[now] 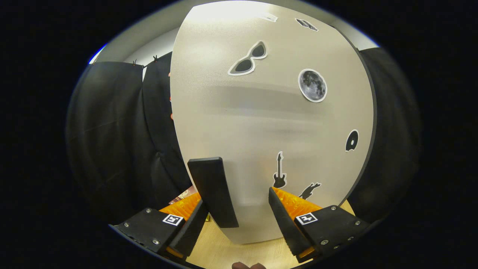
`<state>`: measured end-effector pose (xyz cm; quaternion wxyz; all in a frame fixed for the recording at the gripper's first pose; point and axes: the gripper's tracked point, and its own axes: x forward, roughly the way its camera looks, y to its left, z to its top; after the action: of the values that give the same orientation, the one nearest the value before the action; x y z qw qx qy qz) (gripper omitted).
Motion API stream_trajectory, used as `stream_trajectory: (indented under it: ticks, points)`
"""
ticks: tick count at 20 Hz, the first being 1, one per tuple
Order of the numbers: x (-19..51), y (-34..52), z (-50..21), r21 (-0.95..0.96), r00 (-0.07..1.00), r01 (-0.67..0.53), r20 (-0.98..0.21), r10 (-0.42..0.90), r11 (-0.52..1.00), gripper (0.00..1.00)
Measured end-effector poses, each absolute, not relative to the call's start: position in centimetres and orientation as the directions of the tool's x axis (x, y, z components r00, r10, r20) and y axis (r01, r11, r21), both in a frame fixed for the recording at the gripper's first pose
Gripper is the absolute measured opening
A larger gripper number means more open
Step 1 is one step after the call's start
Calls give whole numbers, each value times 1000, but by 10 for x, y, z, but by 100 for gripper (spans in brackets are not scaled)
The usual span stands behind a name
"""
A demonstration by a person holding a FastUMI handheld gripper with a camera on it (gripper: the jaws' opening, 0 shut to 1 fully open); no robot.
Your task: Open the shoe cabinet door, grab the shoes and put them into the shoe cabinet, then close the shoe cabinet door.
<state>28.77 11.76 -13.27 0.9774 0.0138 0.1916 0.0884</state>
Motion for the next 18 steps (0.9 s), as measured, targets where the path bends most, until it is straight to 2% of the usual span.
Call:
stream_trajectory:
  ticks: [18]
  points:
    - [316,122,-135,49,920,-184,-344,189,982,98]
